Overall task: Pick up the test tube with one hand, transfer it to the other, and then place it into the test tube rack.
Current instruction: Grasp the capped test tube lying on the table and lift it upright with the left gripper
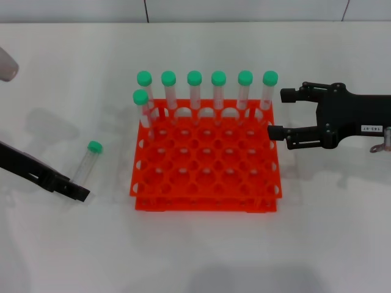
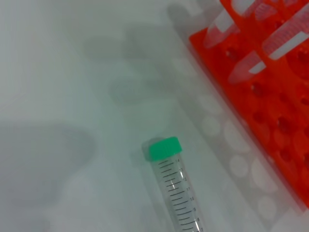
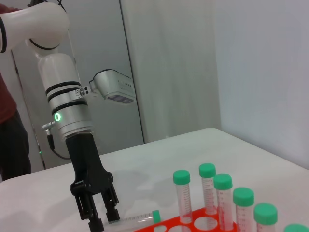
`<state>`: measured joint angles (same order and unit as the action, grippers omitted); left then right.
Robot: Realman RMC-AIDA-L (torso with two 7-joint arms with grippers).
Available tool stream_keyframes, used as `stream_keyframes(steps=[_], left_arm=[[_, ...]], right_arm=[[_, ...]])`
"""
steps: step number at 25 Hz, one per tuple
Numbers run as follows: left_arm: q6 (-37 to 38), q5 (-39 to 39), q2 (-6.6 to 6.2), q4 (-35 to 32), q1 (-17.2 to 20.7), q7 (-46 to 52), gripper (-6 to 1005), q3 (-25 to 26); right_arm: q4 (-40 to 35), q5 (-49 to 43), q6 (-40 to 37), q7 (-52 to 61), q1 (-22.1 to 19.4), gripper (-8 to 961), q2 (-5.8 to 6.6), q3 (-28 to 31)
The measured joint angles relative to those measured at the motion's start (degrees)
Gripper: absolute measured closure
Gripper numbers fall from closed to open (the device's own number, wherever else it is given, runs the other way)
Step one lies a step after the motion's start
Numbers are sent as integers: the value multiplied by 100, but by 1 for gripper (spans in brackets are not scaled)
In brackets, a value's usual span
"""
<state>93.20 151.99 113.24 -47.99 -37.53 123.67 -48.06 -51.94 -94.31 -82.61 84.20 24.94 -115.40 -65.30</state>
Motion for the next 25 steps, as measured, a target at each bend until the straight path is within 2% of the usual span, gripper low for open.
stream_keyframes(steps=[5, 15, 25], left_arm=[[-4, 50, 10, 0, 0, 16, 334, -6], [-13, 88, 14, 0, 0, 23, 560, -2], [-13, 142, 14, 0, 0, 33, 568, -2]], right_arm=[[-10, 0, -1, 0, -12, 90, 0, 0], [-16, 0, -1, 0, -25, 90, 0, 4], [-17, 0, -1, 0, -19, 91, 0, 24]])
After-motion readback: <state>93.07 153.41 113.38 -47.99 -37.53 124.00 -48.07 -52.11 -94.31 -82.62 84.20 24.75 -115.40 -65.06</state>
